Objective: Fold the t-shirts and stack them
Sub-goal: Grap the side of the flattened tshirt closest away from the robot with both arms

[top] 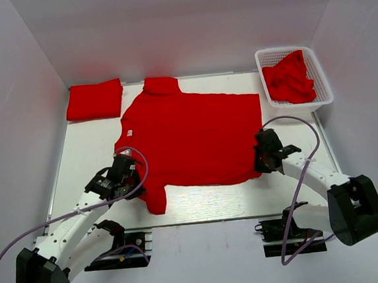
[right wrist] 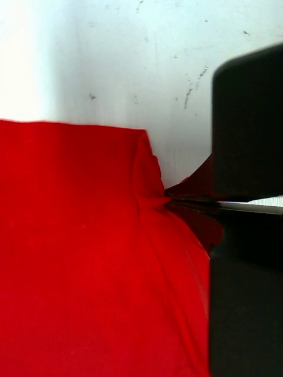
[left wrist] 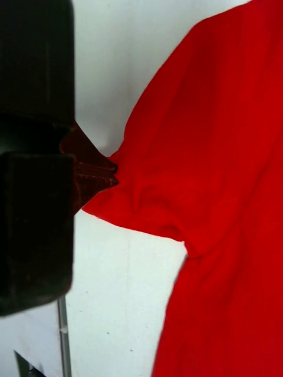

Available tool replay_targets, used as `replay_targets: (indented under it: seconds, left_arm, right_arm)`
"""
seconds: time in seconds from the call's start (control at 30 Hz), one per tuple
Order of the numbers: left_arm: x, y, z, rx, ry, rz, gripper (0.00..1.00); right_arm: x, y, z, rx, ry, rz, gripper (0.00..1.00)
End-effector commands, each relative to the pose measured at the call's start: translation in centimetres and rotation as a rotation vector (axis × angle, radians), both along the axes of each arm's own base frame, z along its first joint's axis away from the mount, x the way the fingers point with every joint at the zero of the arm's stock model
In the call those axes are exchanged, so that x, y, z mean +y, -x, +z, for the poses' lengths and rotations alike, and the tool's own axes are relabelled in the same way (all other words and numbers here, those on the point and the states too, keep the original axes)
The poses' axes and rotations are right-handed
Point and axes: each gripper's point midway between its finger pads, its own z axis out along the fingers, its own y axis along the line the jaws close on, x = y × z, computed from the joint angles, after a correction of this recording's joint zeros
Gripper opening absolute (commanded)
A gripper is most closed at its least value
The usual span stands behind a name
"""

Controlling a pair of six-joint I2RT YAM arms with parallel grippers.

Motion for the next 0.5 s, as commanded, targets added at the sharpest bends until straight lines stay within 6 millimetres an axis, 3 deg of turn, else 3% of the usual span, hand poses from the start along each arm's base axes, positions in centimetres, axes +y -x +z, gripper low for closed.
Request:
replay_targets:
  seconds: [0.0, 0.13, 0.23, 0.3, 0.47]
  left_arm:
    - [-0.5, 1.0, 1.2, 0.017, 0.048, -0.007, 0.0]
    - [-0.4, 0.4, 3.7, -0.031, 0.056, 0.012, 0.0]
    - [-0.9, -0.7, 5.9, -0.102, 0.077, -0.012, 0.0]
    - [-1.1, -1.2, 6.4, -0.116, 0.079, -0.02, 0.0]
    - [-1.9, -3.4, 8.0, -0.172, 0.077, -0.048, 0.0]
  right_arm:
    - [-1.0, 0.3, 0.3, -0.002, 0.017, -0.091, 0.0]
    - [-1.3, 0.5, 0.9, -0.015, 0.02, -0.091, 0.0]
    - [-0.2, 0.2, 2.2, -0.041, -0.027, -0.042, 0.0]
    - [1.2, -0.1, 3.1, -0.062, -0.077, 0.055, 0.0]
    - [2.0, -0.4, 3.8, -0.071, -0.086, 0.148, 0.0]
